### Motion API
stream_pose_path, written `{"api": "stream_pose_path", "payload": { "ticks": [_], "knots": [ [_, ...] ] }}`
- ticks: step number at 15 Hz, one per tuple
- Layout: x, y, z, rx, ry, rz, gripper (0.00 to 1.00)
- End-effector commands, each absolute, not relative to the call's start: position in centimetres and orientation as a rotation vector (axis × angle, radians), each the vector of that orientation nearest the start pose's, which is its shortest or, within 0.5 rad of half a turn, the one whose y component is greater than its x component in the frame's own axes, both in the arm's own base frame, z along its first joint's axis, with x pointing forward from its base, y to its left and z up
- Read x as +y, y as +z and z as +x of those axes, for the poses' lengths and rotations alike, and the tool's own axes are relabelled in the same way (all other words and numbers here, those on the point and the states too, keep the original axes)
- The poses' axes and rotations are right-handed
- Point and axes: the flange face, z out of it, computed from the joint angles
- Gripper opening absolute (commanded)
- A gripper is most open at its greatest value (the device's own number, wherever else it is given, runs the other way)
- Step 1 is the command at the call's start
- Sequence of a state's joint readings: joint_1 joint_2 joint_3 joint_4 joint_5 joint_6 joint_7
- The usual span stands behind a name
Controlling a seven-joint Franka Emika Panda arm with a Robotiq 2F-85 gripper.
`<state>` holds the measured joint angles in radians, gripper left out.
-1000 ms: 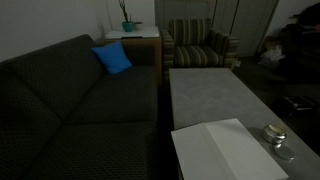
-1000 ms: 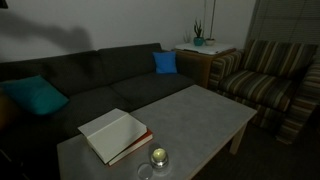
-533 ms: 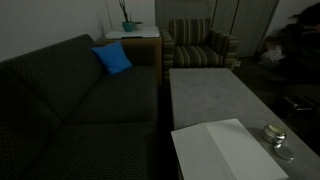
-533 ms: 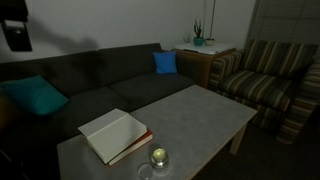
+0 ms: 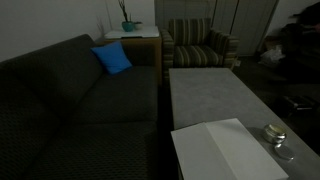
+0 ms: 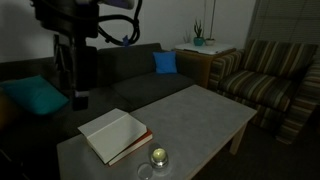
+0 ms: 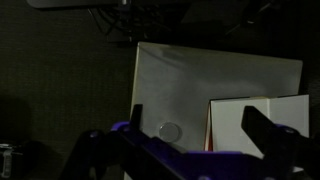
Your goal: Close the candle tin
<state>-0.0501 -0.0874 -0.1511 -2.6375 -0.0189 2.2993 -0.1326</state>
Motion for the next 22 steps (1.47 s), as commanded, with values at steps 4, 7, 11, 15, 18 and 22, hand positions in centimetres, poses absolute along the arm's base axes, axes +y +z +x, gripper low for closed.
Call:
{"api": "stream_pose_path", "payload": {
  "ticks": [4, 7, 11, 15, 18, 22],
  "knots": [
    [-7.7, 25.1, 39.5, -0.022, 0.438, -3.081, 1.0],
    [-8.3, 22.2, 41.0, -0.202, 0.493, -3.062, 1.0],
    [-10.2, 16.0, 42.9, -0.243, 0.59, -3.009, 1.0],
    [-11.1, 8.7, 44.7, -0.359, 0.702, -2.829, 1.0],
    [-10.8, 9.0, 44.0, -0.341, 0.702, -2.868, 1.0],
    [-10.9, 8.1, 44.7, -0.35, 0.711, -2.857, 1.0]
  ]
}}
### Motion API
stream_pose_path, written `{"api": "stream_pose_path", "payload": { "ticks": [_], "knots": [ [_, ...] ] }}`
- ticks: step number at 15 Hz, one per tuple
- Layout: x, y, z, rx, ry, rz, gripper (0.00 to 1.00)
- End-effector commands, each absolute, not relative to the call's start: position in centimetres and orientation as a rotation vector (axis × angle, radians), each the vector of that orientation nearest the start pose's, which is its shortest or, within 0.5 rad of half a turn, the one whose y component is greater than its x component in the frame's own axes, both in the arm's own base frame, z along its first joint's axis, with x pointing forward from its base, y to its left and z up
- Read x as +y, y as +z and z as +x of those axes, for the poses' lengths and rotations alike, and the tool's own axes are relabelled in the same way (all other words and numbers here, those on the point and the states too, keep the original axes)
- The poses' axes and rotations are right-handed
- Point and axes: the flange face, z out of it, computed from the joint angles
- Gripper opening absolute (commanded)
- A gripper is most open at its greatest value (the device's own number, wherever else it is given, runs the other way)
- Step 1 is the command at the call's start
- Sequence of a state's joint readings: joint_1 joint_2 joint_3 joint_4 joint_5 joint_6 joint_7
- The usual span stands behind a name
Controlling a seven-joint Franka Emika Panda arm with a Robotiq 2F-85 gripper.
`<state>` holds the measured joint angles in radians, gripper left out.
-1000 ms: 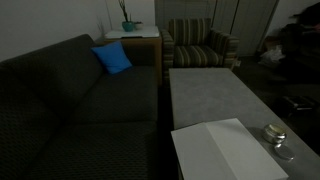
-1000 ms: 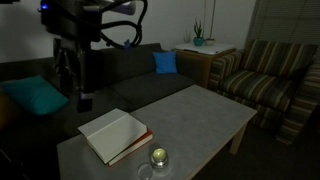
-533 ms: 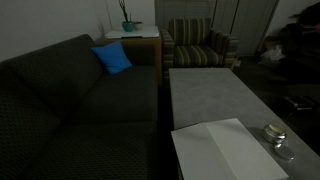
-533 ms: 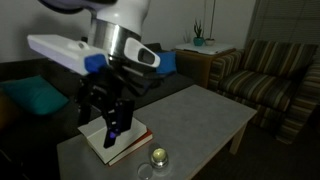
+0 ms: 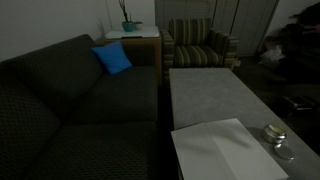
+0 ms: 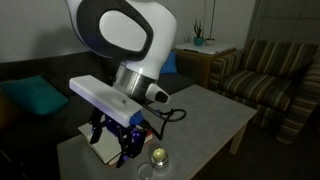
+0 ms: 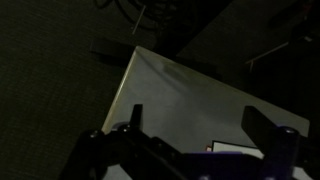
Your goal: Close the candle tin
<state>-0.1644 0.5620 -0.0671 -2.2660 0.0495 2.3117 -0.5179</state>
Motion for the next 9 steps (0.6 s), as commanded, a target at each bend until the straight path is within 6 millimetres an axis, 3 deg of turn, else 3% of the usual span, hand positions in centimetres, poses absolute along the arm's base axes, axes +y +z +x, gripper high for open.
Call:
{"api": "stream_pose_path", "payload": {
  "ticks": [1, 4, 9],
  "knots": [
    [-10.9, 8.2, 44.8, -0.351, 0.709, -2.857, 1.0],
    [-10.9, 8.3, 44.8, -0.352, 0.708, -2.858, 1.0],
    [-9.1, 4.5, 46.1, -0.417, 0.748, -2.773, 1.0]
  ]
}}
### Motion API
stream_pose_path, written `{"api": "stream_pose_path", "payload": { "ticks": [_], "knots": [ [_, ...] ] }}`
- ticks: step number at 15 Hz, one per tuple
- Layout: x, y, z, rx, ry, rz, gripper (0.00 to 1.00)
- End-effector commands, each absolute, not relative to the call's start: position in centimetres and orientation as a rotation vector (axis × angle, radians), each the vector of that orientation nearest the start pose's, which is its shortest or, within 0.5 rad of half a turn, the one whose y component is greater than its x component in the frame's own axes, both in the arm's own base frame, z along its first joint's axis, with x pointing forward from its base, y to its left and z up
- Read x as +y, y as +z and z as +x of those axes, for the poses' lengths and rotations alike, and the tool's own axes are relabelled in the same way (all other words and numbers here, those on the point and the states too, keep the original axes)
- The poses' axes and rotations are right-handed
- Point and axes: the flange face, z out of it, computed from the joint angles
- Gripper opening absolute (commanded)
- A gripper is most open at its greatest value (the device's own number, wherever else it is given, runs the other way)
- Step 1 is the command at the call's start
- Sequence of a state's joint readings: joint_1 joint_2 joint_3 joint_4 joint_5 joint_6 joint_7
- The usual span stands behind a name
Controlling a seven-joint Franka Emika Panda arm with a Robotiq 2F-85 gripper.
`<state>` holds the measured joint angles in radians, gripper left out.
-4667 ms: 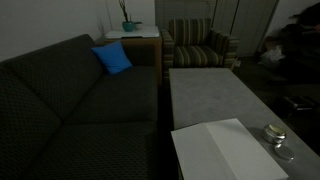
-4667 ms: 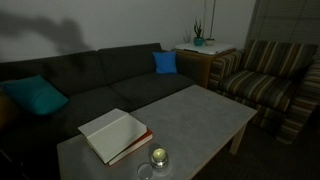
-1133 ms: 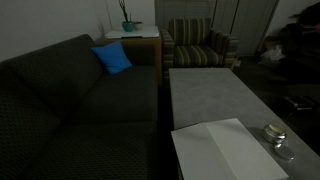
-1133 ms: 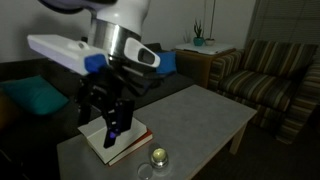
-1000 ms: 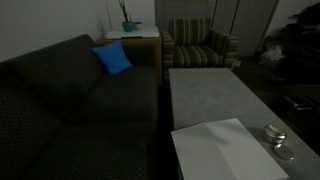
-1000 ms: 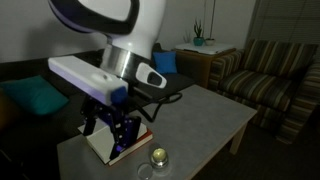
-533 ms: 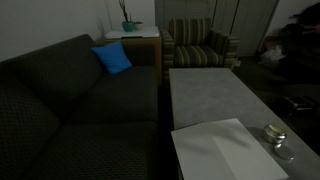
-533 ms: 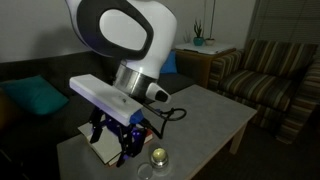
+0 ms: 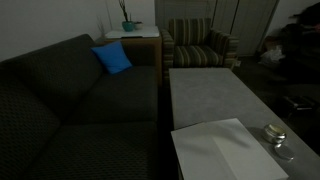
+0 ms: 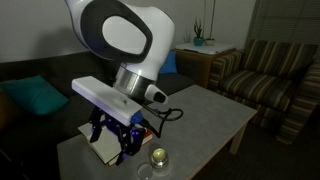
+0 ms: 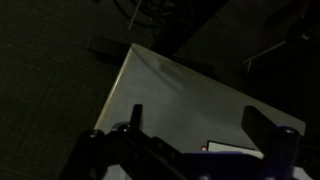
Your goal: Close the candle tin
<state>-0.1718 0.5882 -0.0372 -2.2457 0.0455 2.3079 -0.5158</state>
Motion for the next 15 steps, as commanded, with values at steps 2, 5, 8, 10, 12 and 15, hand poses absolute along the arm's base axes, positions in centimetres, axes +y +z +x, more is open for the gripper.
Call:
{"api": "stream_pose_path", "payload": {
  "ticks": [2, 5, 8, 10, 12, 15],
  "knots": [
    [-8.5, 2.5, 46.7, -0.426, 0.755, -2.746, 1.0],
    [-8.0, -1.3, 47.2, -0.389, 0.803, -2.715, 1.0],
    [-7.9, -4.7, 47.4, -0.281, 0.868, -2.729, 1.0],
    [-7.6, -3.9, 46.9, -0.325, 0.855, -2.748, 1.0],
    [-7.6, -5.1, 47.0, -0.311, 0.866, -2.746, 1.0],
    [-7.6, -5.2, 47.3, -0.309, 0.864, -2.748, 1.0]
  ]
}}
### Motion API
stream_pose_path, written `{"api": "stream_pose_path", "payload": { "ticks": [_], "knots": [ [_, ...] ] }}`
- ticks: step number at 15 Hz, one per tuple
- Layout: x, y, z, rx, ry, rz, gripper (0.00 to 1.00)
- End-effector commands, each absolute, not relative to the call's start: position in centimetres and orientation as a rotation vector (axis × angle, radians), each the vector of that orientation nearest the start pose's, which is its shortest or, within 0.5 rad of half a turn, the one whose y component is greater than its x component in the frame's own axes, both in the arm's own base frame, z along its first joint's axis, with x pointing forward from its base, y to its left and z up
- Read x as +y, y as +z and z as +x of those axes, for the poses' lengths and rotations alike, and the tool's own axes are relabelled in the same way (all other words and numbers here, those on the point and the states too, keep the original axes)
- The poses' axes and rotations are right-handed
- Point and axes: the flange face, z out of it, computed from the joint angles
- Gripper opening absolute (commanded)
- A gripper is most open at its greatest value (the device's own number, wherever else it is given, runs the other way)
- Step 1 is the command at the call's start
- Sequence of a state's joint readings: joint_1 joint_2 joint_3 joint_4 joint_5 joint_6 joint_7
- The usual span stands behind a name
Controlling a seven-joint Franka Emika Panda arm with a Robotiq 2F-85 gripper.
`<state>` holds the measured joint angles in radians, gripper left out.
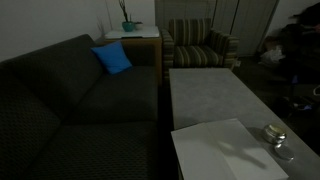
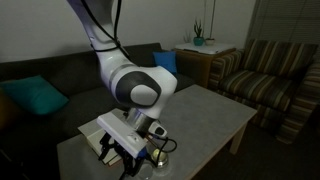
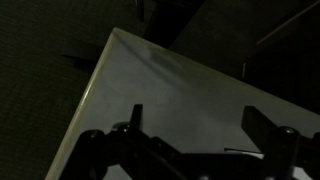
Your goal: Close the candle tin
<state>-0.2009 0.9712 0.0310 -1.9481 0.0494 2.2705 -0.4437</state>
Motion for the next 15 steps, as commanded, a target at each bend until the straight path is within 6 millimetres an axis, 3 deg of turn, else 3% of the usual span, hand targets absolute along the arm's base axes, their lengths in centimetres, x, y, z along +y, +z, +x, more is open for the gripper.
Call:
{"api": "stream_pose_path", "payload": {
  "ticks": [1, 4, 10, 13, 15],
  "knots": [
    [-7.5, -4.7, 47.3, -0.307, 0.867, -2.761, 1.0],
    [-7.2, -4.6, 47.9, -0.266, 0.898, -2.814, 1.0],
    [-7.8, -6.5, 49.8, 0.024, 0.911, -2.865, 1.0],
    [-7.9, -8.9, 50.2, 0.108, 0.906, -2.863, 1.0],
    [-7.4, -11.1, 50.3, 0.065, 0.949, -2.846, 1.0]
  ]
}}
